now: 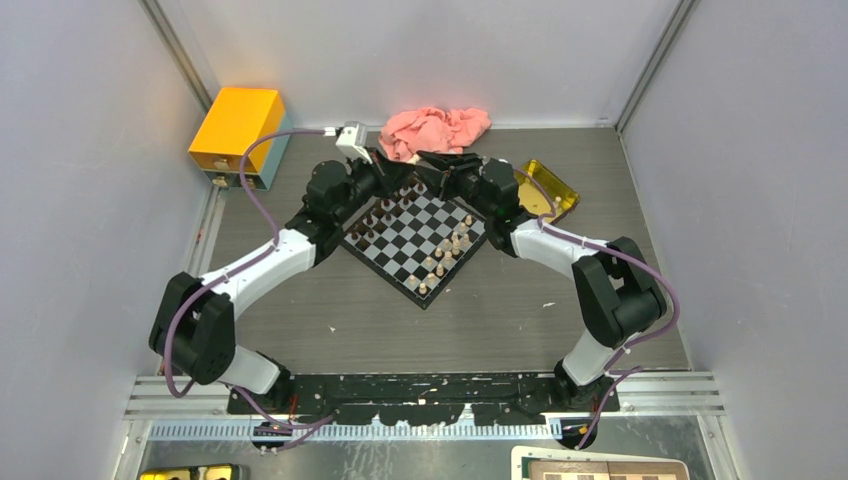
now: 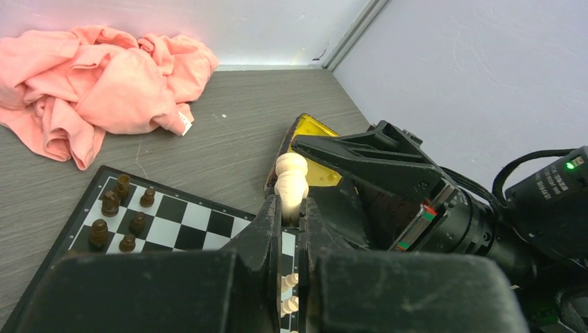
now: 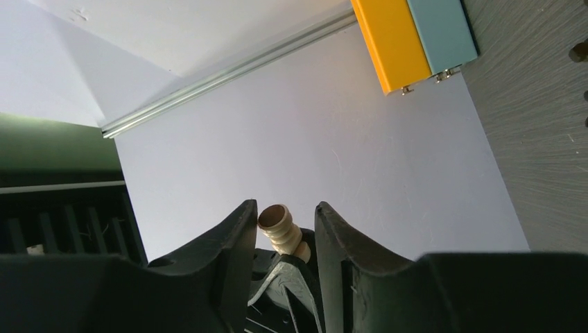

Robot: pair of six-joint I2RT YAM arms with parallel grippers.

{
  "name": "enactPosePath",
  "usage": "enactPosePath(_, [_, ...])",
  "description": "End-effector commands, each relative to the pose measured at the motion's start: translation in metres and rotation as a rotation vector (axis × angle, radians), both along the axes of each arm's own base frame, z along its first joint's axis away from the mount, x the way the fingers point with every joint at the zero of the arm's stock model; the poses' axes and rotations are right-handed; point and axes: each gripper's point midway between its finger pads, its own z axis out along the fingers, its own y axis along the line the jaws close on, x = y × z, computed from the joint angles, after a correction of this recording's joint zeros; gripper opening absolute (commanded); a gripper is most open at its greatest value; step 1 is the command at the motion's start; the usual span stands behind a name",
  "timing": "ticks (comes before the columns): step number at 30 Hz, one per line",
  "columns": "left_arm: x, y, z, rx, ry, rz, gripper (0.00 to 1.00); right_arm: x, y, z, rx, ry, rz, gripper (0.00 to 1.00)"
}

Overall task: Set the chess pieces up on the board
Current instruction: Adjust the chess piece.

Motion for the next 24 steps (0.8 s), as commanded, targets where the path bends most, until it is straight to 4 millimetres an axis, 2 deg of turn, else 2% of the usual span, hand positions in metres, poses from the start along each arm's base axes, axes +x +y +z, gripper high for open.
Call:
enactPosePath(1, [-0.011, 0.003, 0.041, -0.023, -0.107, -0.019, 0.0, -0.009, 0.003, 0.022, 0.018, -0.075, 0.024, 0.45])
enactPosePath(8, [-0.014, 0.007, 0.045, -0.001, -0.116, -0.013, 0.0, -0.014, 0.002, 0.021, -0.028, -0.09, 0.031, 0.48])
enactPosePath(12, [-0.019, 0.01, 0.047, 0.052, -0.109, -0.019, 0.0, -0.011, -0.01, 0.017, -0.11, -0.112, 0.018, 0.48])
enactPosePath(16, [-0.023, 0.006, 0.038, 0.137, -0.07, -0.069, 0.0, -0.004, -0.033, 0.004, -0.321, -0.156, -0.009, 0.48])
enactPosePath(18, [-0.026, 0.0, 0.029, 0.182, -0.033, -0.117, 0.0, 0.001, -0.047, -0.011, -0.424, -0.141, -0.015, 0.48])
enactPosePath(24, [-0.033, -0.018, 0.004, 0.279, 0.058, -0.254, 0.0, 0.014, -0.097, -0.038, -0.646, -0.129, -0.085, 0.48])
